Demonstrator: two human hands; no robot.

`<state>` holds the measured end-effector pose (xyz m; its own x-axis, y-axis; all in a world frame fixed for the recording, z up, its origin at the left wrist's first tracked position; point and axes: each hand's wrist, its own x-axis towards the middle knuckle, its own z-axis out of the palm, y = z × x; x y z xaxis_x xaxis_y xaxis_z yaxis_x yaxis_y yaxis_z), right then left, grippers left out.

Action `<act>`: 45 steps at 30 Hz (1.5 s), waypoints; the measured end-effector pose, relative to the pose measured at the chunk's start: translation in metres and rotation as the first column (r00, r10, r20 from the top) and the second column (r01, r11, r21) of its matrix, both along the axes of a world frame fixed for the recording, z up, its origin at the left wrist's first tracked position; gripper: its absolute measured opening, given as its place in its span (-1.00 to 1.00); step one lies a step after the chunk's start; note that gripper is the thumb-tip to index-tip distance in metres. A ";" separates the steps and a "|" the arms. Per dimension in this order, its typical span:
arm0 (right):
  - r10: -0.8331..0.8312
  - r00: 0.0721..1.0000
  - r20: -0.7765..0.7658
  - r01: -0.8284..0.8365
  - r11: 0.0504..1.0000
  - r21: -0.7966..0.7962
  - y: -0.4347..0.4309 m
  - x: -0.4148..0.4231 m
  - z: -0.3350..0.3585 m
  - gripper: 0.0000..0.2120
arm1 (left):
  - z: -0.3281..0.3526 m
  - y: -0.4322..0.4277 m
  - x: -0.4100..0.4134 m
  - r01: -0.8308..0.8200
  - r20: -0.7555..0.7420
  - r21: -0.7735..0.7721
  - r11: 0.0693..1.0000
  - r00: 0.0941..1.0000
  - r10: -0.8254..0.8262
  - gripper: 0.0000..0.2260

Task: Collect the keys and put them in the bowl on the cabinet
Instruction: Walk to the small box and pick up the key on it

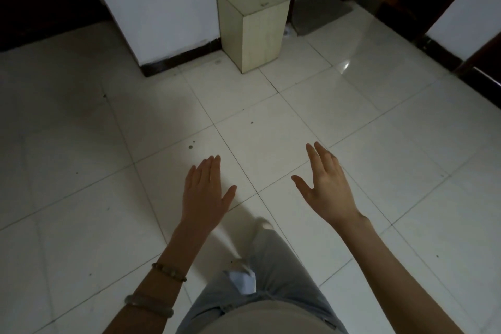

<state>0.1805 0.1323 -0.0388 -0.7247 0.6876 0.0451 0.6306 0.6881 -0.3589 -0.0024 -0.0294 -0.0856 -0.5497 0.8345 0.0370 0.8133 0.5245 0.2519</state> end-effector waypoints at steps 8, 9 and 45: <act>-0.010 0.999 -0.039 0.010 1.000 -0.013 0.096 -0.052 -0.007 -0.36 | 0.002 0.097 -0.053 0.004 -0.039 -0.012 1.000 0.999 -0.004 -0.37; -0.008 0.999 -0.043 0.007 1.000 -0.017 0.112 -0.061 -0.008 -0.36 | 0.003 0.113 -0.061 0.000 -0.036 -0.010 1.000 0.999 0.000 -0.37; -0.007 0.999 -0.031 0.006 0.999 -0.033 0.616 -0.402 0.002 -0.34 | 0.018 0.623 -0.392 -0.022 -0.042 0.070 0.997 0.999 0.025 -0.39</act>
<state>-0.2216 0.7487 -0.0369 -0.7190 0.6936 0.0447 0.6230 0.6716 -0.4011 -0.3941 0.5939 -0.0681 -0.5656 0.8161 0.1189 0.8119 0.5258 0.2535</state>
